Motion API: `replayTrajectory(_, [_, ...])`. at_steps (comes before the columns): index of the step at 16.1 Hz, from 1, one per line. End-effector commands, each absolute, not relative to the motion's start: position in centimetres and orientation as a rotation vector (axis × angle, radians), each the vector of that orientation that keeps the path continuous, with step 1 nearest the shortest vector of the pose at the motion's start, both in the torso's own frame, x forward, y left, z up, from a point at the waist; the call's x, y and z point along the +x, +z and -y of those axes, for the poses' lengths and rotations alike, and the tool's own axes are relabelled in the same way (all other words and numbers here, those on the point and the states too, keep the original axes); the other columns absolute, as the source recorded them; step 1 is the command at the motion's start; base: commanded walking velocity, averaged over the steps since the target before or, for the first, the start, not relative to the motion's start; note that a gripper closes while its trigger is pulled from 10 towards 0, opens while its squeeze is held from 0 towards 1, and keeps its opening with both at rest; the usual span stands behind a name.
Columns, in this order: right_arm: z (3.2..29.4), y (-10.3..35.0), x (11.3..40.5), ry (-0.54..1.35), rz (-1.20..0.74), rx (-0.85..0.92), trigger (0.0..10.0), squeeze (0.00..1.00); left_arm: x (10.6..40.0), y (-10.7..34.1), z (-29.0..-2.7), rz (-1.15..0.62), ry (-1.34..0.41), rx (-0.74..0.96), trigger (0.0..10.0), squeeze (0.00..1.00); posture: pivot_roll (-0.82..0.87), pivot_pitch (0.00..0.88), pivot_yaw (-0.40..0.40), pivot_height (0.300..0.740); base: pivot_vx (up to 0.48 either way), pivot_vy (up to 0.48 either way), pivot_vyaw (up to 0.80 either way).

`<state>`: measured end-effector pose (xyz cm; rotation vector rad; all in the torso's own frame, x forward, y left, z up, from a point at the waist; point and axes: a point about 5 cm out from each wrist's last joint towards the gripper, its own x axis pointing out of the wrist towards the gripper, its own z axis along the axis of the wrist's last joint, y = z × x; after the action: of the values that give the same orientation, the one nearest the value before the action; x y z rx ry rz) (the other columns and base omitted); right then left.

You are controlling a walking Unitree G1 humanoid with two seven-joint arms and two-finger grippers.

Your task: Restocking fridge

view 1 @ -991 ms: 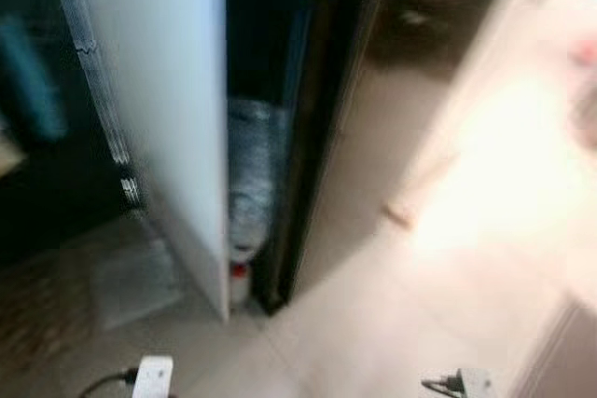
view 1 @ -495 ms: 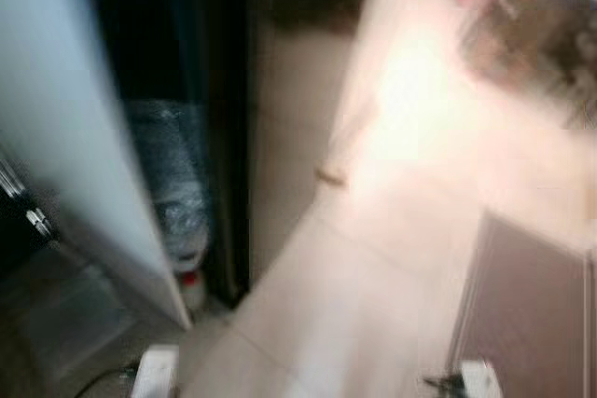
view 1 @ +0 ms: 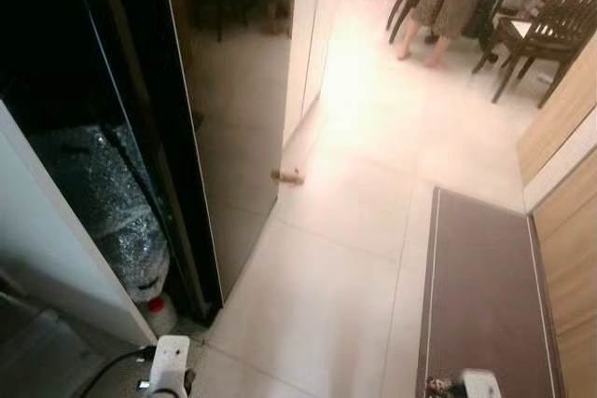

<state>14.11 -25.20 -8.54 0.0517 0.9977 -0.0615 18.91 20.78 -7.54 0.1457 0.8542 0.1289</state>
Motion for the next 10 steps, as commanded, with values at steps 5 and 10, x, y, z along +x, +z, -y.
replayTrajectory(5, [25.57, -8.40, 14.10, -0.077, -0.982, 0.054, 10.0, 0.00, 18.46, -7.78, -20.78, -0.870, 0.123, 0.147, 10.0, 0.00, 0.02, 0.028, -0.079, 0.740, 0.000, 0.000, 0.00])
replayTrajectory(10, [25.56, -8.41, 14.14, -0.075, -0.988, 0.053, 10.0, 0.00, 18.26, -7.93, -20.65, -0.882, 0.115, 0.132, 10.0, 0.00, 0.02, 0.027, -0.080, 0.740, 0.000, 0.000, -0.12])
